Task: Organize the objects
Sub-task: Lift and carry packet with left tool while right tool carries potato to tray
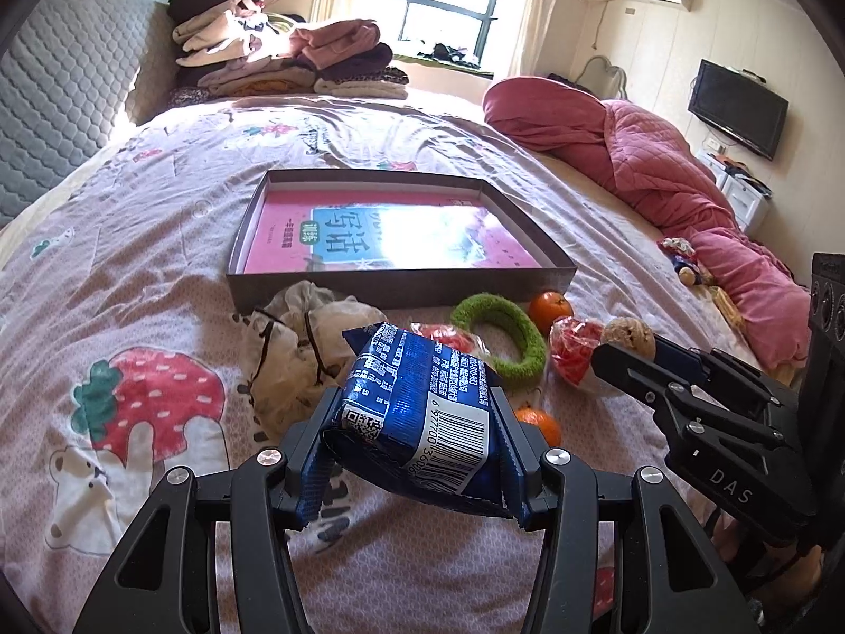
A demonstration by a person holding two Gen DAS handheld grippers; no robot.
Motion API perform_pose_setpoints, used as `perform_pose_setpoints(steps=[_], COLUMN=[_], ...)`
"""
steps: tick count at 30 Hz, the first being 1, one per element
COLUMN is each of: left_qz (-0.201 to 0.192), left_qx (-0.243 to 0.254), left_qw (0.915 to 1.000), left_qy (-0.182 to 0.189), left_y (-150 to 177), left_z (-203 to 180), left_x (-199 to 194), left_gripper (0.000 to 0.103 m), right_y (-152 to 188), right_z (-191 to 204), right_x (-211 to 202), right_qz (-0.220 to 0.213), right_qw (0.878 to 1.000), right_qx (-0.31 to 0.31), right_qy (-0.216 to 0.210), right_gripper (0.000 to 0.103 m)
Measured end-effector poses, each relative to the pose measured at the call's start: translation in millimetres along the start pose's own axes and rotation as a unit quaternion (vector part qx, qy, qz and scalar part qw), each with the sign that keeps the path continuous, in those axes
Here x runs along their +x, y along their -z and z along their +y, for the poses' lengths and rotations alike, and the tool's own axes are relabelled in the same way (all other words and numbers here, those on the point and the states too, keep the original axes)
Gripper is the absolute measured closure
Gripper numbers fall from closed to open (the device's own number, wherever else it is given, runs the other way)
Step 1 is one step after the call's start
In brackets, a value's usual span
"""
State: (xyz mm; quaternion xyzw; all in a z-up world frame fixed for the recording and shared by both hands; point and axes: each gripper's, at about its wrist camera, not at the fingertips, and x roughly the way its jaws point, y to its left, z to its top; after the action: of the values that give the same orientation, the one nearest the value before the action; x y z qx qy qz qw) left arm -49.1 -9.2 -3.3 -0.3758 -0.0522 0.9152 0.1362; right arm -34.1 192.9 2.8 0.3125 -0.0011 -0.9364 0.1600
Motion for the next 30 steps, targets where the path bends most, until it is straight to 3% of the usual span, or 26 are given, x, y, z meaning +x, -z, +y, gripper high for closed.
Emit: perform_pose_setpoints(steps=[16,30], left_qz=[-0.012,0.001], left_qx=[0.008,-0.003], left_qw=[0.9999,0.9998], left_qy=[-0.003,-0.019], left_y=[-51.4,-85.9], left_z=[11.4,37.0], left_x=[30.0,59.7], left_gripper=[0.049,0.049], right_y=[-43.6,-70.2], right_z=[-8.7,-21.2], right_x=[30.9,60.7], right_qz=[-0.019,0.003], right_qw=[1.000,1.000], right_qx=[-0.009,-0.007], right_qy=[0.005,-0.003], right_gripper=[0.069,0.069])
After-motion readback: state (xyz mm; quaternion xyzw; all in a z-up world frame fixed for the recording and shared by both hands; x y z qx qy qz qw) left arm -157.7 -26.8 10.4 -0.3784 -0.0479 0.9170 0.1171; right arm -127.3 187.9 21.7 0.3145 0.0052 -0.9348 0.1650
